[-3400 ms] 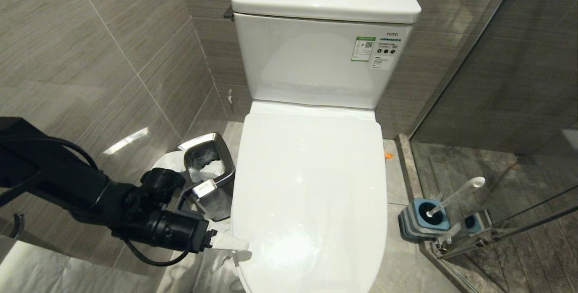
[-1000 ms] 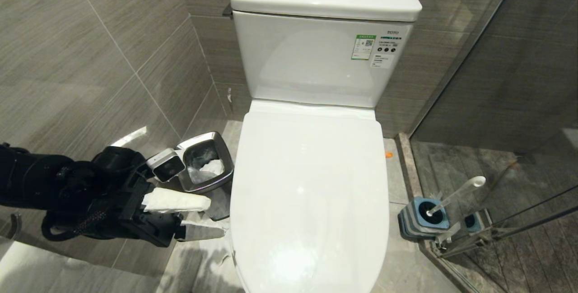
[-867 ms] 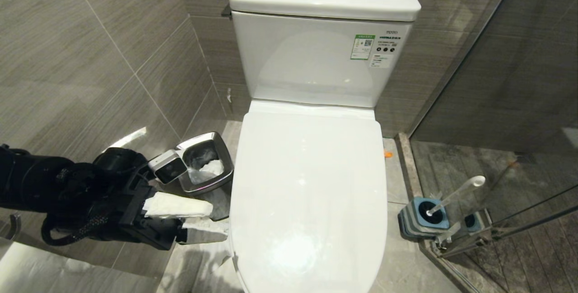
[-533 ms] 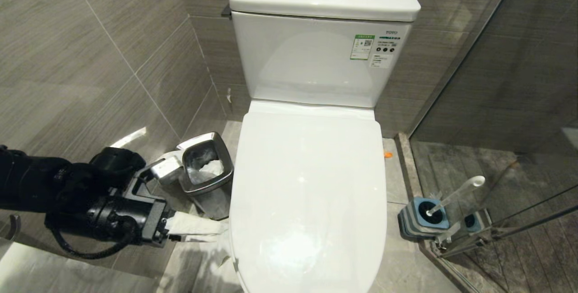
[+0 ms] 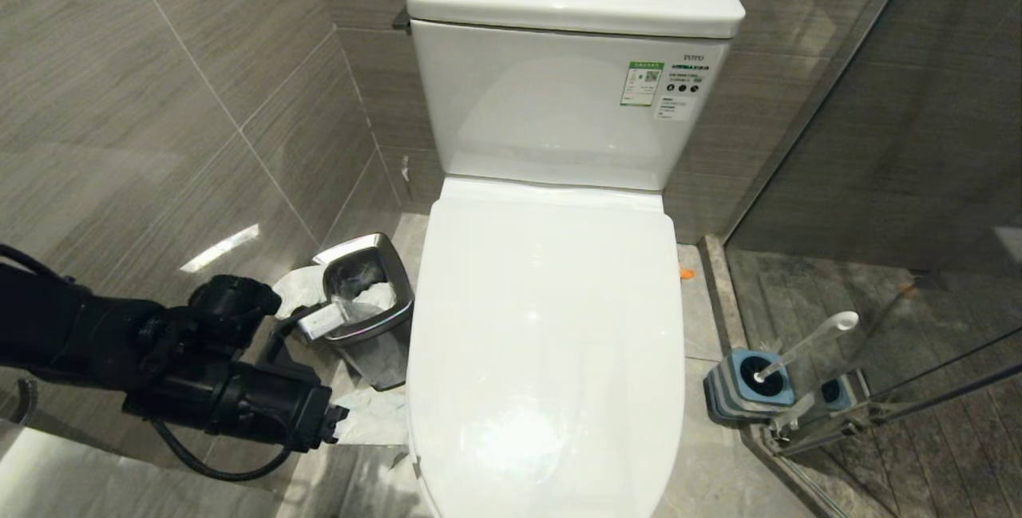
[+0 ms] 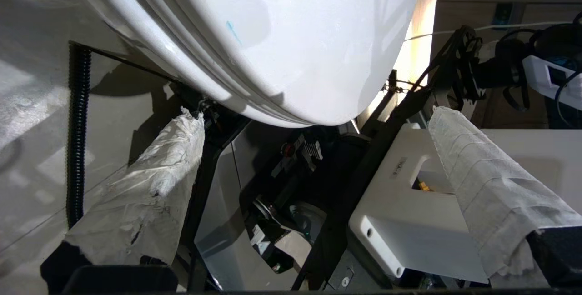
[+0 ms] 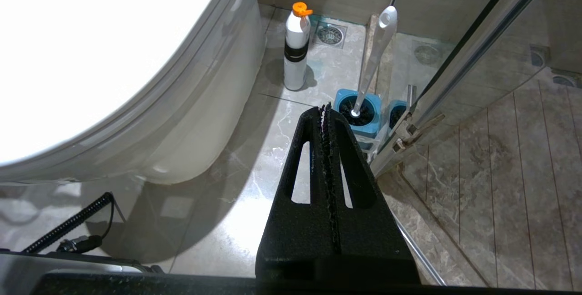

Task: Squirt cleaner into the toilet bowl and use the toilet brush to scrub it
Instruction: Use the left hand to lift the toilet lid slightly

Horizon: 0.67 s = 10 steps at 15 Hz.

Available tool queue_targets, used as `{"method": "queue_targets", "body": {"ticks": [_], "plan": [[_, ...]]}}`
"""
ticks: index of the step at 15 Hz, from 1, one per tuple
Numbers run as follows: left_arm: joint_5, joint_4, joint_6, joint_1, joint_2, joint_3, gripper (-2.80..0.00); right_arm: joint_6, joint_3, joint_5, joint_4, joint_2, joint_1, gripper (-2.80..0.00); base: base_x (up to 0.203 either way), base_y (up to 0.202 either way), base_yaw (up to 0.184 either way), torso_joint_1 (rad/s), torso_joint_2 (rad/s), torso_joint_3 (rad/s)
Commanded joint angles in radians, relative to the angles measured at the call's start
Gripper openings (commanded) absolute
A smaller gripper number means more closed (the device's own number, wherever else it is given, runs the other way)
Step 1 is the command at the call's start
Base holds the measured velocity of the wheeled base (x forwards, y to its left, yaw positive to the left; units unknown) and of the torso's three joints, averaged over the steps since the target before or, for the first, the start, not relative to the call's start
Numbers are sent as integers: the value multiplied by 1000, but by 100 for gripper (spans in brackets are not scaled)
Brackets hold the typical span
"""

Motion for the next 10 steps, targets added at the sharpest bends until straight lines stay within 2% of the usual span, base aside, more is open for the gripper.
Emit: {"method": "queue_targets", "body": {"ticks": [1,6,10], "plan": [[-2,-12,1,-12,52,1,0,-1,0,1,0,1,0,-280,0,0,0,0,0,0],[-1,-74,-6,-50,107,-14,0,-1,0,1,0,1,0,-280,0,0,0,0,0,0],[5,-80,-8,-63,130,-31,0,-1,0,1,0,1,0,-280,0,0,0,0,0,0]]}}
